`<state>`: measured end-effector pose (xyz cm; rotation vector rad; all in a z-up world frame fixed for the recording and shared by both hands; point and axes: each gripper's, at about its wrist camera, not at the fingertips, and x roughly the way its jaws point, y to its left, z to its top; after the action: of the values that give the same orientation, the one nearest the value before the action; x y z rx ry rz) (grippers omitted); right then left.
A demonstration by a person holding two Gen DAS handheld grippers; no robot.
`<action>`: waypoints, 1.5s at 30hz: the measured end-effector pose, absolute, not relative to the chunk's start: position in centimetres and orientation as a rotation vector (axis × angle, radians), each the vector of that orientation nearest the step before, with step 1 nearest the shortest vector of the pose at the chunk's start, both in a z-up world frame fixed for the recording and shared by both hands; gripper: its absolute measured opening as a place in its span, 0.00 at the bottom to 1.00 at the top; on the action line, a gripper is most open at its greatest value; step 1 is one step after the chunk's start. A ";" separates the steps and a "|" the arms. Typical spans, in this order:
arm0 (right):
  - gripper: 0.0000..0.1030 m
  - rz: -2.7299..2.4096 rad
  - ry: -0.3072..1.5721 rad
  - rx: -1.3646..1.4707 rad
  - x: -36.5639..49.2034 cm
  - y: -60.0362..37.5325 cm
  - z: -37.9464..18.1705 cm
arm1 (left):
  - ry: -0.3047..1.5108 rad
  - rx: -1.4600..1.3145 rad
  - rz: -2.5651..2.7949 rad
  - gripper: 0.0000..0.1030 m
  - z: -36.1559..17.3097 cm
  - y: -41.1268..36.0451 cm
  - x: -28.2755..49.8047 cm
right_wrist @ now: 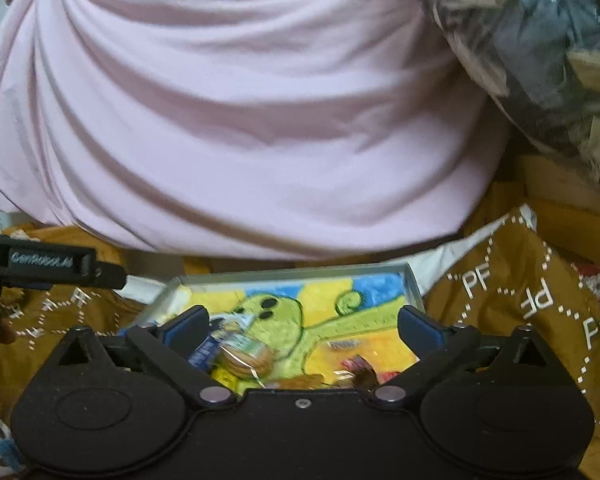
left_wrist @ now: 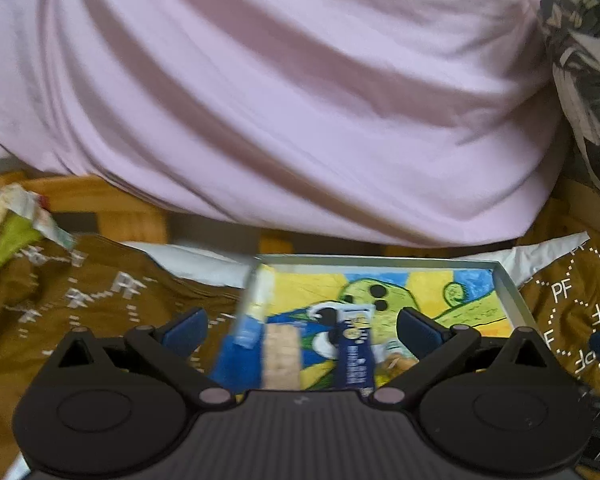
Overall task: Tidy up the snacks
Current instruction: 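Open both tools to release the packs and raise them from the tray, then lower both tools toward the sausage pack and blue-wrapped snack pack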
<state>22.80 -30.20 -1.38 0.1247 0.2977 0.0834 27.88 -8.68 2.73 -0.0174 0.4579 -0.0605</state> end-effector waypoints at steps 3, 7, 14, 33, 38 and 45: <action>0.99 0.091 0.271 0.128 21.5 -29.5 -0.5 | 0.433 -0.006 -0.039 1.00 3.4 -7.3 25.9; 0.99 0.109 0.245 0.130 19.5 -28.4 0.4 | 0.424 0.000 -0.024 1.00 4.0 -5.5 23.4; 0.99 0.163 0.255 0.177 16.5 -26.3 0.8 | 0.438 0.031 -0.012 1.00 3.7 -2.9 19.1; 0.99 0.268 0.480 0.076 10.1 -20.5 -3.2 | 0.558 0.069 -0.043 1.00 -1.9 3.2 12.1; 0.99 0.275 0.548 0.051 9.4 -19.5 -4.3 | 0.597 0.091 -0.073 1.00 -3.4 3.3 11.7; 0.99 0.280 0.599 0.034 9.8 -18.9 -5.2 | 0.630 0.126 -0.090 1.00 -4.7 3.3 11.8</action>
<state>9.80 -18.88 -5.19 0.0341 0.5986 0.2796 11.76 3.27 -4.71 0.1259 0.6296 -0.0900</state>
